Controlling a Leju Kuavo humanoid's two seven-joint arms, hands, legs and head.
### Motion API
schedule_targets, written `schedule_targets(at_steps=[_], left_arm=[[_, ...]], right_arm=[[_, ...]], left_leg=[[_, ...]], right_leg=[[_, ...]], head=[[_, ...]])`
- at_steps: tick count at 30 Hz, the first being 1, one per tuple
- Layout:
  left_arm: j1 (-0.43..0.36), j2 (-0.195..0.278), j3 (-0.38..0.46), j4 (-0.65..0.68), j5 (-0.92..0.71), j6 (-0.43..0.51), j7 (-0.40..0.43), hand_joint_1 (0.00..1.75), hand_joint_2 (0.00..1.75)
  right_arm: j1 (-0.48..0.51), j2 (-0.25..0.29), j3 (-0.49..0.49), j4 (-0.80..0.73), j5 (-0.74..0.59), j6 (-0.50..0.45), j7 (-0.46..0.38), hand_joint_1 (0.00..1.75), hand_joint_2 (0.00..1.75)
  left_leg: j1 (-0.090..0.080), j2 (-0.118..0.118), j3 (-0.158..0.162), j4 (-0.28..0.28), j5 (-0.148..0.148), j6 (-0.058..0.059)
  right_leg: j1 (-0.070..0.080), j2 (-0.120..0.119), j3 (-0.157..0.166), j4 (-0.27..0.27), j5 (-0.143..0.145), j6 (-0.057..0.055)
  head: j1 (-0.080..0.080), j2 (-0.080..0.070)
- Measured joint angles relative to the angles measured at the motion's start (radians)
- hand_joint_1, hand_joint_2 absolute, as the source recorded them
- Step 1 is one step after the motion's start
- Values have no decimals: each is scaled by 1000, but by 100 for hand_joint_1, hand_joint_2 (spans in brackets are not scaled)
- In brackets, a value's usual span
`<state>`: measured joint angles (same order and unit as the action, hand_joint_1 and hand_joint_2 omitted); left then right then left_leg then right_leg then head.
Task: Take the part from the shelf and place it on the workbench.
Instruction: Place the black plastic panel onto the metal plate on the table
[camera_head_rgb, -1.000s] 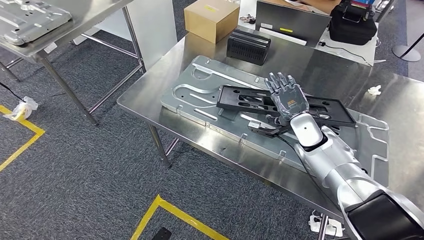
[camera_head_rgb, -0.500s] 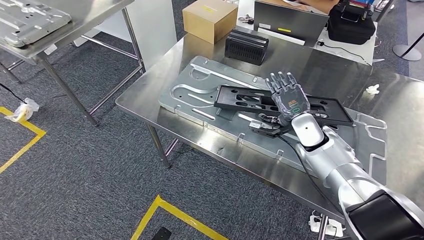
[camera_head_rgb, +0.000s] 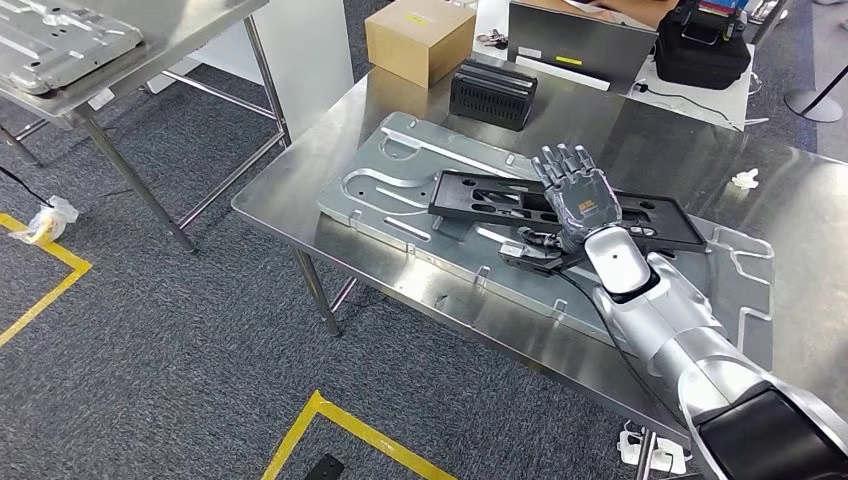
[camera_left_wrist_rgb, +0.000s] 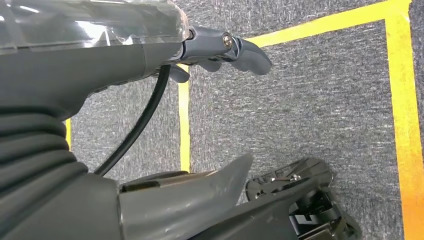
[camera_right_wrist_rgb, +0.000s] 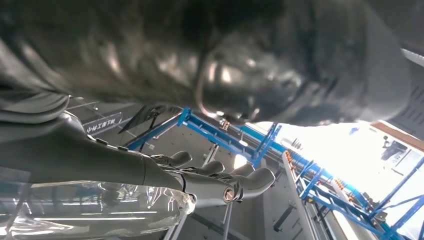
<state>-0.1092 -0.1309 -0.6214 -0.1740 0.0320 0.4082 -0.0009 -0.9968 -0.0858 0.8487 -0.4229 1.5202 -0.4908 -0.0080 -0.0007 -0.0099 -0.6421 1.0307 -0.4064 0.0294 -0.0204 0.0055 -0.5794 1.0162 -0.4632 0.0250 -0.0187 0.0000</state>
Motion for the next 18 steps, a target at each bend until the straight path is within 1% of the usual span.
schedule_targets(at_steps=[1,2,3,4,5,7,8,9,10,11,12,13,14,15,16,17,18], left_arm=[[0,0,0,0,0,-1,0,0,0],[0,0,0,0,1,-1,0,0,0],[0,0,0,0,1,-2,1,0,0],[0,0,0,0,1,-3,1,0,0],[-1,0,0,0,0,-4,2,0,0],[-2,0,0,0,0,-6,2,0,0],[-2,0,0,0,0,-7,3,0,0],[-2,0,0,0,0,-8,3,0,0],[-1,-1,0,0,0,-9,3,0,0],[-1,-1,0,0,0,-9,4,0,0],[-2,-1,0,0,0,-10,4,0,0],[-3,-2,0,0,0,-10,5,0,0],[-3,-2,0,0,0,-10,5,0,0],[-4,-2,0,0,-1,-10,5,0,0],[-3,-2,0,0,-1,-10,6,0,0],[-3,-2,0,0,-1,-9,6,0,0],[-2,-2,0,0,-1,-8,6,0,0]], right_arm=[[1,0,0,-2,0,0,0,0,0],[1,0,0,-3,0,0,0,0,0],[1,-1,-1,-4,0,1,0,0,0],[1,-2,-1,-5,0,1,0,0,0],[2,-2,-2,-5,0,1,0,0,0],[7,-4,-2,-5,0,1,0,0,0],[11,-5,-2,-5,0,2,-1,0,0],[15,-6,-2,-5,0,2,-1,0,0],[18,-7,-2,-5,0,2,-1,0,0],[18,-8,-2,-5,0,2,-1,0,0],[18,-8,-2,-5,0,2,-1,0,0],[17,-8,-2,-6,0,2,-1,0,0],[17,-8,-3,-6,0,2,-1,0,0],[16,-8,-3,-6,0,2,-1,0,0],[16,-8,-3,-7,0,2,-1,0,0],[16,-8,-4,-7,0,2,-2,0,0],[15,-7,-4,-8,0,2,-2,0,0]], left_leg=[[-2,0,0,1,0,4],[3,0,4,-7,5,9],[6,2,9,-17,11,13],[9,4,13,-28,18,18],[12,6,17,-38,23,22],[10,9,16,-41,27,24],[10,9,13,-39,28,24],[11,9,10,-37,29,22],[13,9,5,-33,30,20],[15,9,0,-27,30,17],[17,8,-6,-19,29,11],[19,8,-12,-12,29,3],[19,6,-16,-6,30,-5],[18,5,-20,-2,33,-14],[18,3,-23,-2,38,-23],[19,2,-25,-2,43,-31],[20,2,-31,2,40,-37]], right_leg=[[-2,0,1,-3,2,4],[-1,0,3,-3,0,8],[-1,0,2,2,-6,10],[0,0,-5,21,-25,12],[0,-1,-20,59,-54,12],[-2,-1,-68,178,-123,14],[-4,-1,-88,229,-142,16],[-7,-1,-96,254,-144,19],[-10,-2,-87,243,-128,22],[-14,-3,-60,195,-97,26],[-18,-4,-25,128,-72,30],[-17,-2,4,74,-50,31],[-16,0,21,39,-38,28],[-12,4,24,28,-37,23],[-7,7,19,33,-31,14],[-8,7,13,32,-28,4],[-8,6,7,30,-23,-6]], head=[[0,0],[0,0],[0,0],[1,0],[1,0],[1,0],[1,0],[1,0],[1,0],[1,0],[1,0],[1,0],[1,0],[0,0],[0,0],[0,0],[0,0]])
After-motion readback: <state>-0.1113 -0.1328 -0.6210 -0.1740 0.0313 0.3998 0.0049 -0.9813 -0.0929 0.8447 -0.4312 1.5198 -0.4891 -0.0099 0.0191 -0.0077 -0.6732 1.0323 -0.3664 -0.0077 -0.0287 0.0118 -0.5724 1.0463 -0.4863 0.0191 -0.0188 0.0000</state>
